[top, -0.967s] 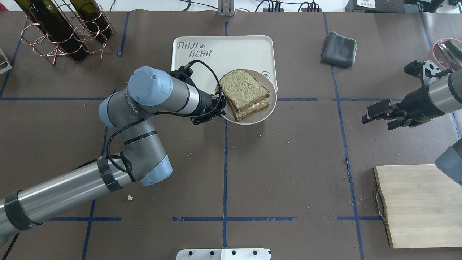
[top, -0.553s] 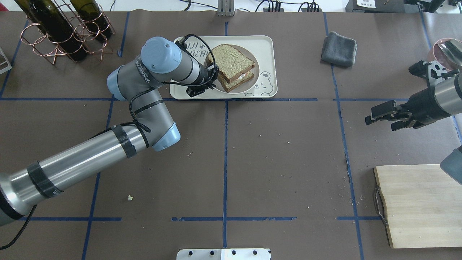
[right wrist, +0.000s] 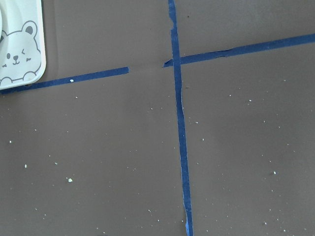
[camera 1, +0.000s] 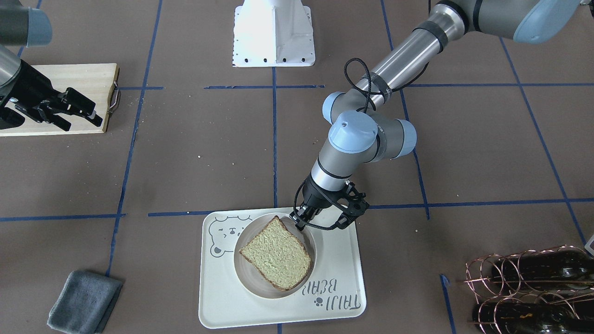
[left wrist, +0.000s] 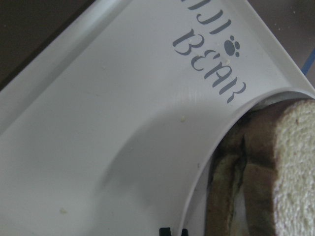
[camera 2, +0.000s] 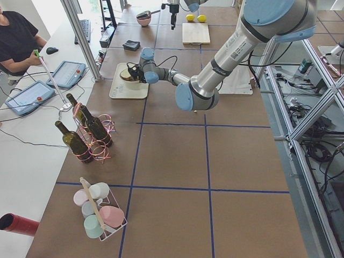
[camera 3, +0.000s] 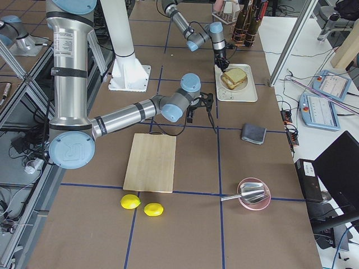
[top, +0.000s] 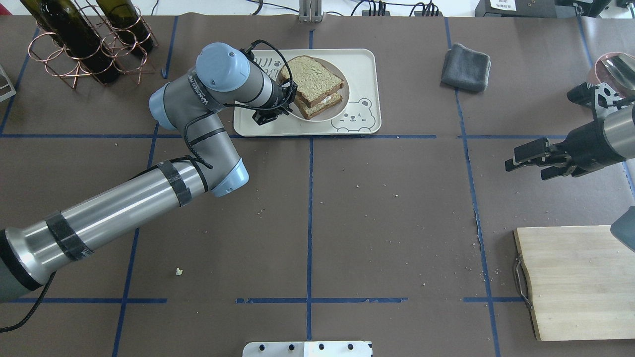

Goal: Make sandwich and place on tray
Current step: 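Open the left gripper and release the plate on the tray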

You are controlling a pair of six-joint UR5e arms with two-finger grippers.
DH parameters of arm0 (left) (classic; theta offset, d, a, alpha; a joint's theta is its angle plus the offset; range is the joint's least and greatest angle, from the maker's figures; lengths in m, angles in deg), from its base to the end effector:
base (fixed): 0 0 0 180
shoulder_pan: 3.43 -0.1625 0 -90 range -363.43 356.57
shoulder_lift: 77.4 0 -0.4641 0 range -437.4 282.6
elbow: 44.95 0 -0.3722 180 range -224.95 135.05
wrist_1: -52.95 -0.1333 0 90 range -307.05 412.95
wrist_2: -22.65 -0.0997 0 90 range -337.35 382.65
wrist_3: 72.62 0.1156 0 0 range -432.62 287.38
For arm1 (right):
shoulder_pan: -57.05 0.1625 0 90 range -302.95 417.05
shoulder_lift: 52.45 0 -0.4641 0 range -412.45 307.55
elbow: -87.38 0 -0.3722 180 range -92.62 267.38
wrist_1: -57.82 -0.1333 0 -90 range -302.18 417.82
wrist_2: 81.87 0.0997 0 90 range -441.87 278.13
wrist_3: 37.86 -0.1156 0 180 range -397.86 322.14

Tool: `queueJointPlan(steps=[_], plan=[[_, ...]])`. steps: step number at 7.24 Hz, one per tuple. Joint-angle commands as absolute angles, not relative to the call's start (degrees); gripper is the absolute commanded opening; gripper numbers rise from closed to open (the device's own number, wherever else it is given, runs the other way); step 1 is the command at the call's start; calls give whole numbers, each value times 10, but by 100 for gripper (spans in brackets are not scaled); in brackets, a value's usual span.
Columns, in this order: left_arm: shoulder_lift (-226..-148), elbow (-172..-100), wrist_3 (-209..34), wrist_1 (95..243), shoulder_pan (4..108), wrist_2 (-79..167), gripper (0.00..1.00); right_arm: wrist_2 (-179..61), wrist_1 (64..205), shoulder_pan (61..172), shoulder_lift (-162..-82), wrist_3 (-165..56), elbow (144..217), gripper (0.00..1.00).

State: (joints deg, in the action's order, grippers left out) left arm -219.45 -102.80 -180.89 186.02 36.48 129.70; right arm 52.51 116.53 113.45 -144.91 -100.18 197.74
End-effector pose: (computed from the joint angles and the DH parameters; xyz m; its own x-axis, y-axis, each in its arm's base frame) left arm 0.5957 -0.6278 0.2826 0.2015 -0.5593 -0.8041 0.5015 0.7641 -0.4058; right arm -0.2120 -0.4138 0.4903 0.4607 0.0935 0.8826 -0.0997 0.9936 -0.0532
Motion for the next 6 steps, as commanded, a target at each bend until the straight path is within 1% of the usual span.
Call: queueJointPlan(steps=[1, 3, 4, 5, 6], plan=[[-2194, -1023, -1786, 1862, 365, 1297, 40, 526, 1165, 1135, -1449, -1002, 1978, 100], [-2191, -1030, -1770, 1861, 369, 1297, 40, 526, 1165, 1135, -1449, -1001, 1976, 100], [-2160, -1068, -1751, 1860, 376, 1299, 39, 528, 1166, 1141, -1450, -1001, 1975, 100], [-2095, -1143, -1708, 1857, 385, 1303, 39, 528, 1169, 1154, -1453, -1000, 1973, 100], [-2044, -1195, -1674, 1854, 399, 1342, 39, 530, 1172, 1166, -1454, -991, 1971, 100]])
